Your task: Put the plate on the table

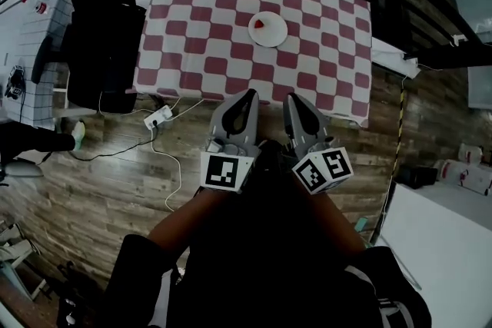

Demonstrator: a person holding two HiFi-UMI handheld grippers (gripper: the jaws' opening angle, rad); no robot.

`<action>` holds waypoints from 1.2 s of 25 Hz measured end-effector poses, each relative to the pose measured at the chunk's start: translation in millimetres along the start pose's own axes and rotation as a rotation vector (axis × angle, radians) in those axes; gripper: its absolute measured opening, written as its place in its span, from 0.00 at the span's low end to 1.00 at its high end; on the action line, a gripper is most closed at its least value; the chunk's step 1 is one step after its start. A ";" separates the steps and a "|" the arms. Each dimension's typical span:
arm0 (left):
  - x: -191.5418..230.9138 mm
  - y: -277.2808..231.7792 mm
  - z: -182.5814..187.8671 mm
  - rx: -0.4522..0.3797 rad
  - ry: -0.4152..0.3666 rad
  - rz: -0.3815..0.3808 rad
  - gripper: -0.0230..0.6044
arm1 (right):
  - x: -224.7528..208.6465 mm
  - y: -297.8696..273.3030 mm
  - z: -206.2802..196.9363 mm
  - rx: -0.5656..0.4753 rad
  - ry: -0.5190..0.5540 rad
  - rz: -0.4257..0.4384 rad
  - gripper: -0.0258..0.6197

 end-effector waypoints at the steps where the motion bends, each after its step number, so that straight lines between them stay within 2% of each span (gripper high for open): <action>1: -7.6 2.0 1.6 -0.005 -0.004 -0.008 0.05 | 1.9 5.2 0.9 -0.003 0.008 0.005 0.04; 6: -53.7 19.3 13.0 -0.043 -0.063 -0.040 0.05 | 9.3 38.9 8.4 -0.017 0.080 0.021 0.04; 11: -100.8 40.8 5.9 -0.024 -0.098 -0.045 0.05 | 15.6 85.9 15.9 -0.035 0.156 0.013 0.04; 15: -135.1 59.9 -3.7 -0.022 -0.120 -0.035 0.05 | 12.4 128.2 9.8 -0.034 0.173 -0.017 0.04; 22: -177.7 90.0 -14.1 -0.035 -0.145 -0.022 0.05 | 11.6 186.4 -4.9 -0.033 0.228 -0.058 0.04; 30: -216.3 105.2 -22.0 -0.047 -0.161 -0.029 0.05 | 8.0 224.5 -3.2 -0.047 0.277 -0.055 0.04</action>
Point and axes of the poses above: the fingertips, and each gripper's own axes: y backward along the fingers, x to its left, z out of its top, the point moved 5 cm from there along y, backward along the fingers, and after that the axes turned 2 degrees about z, right-handed, at the moved point
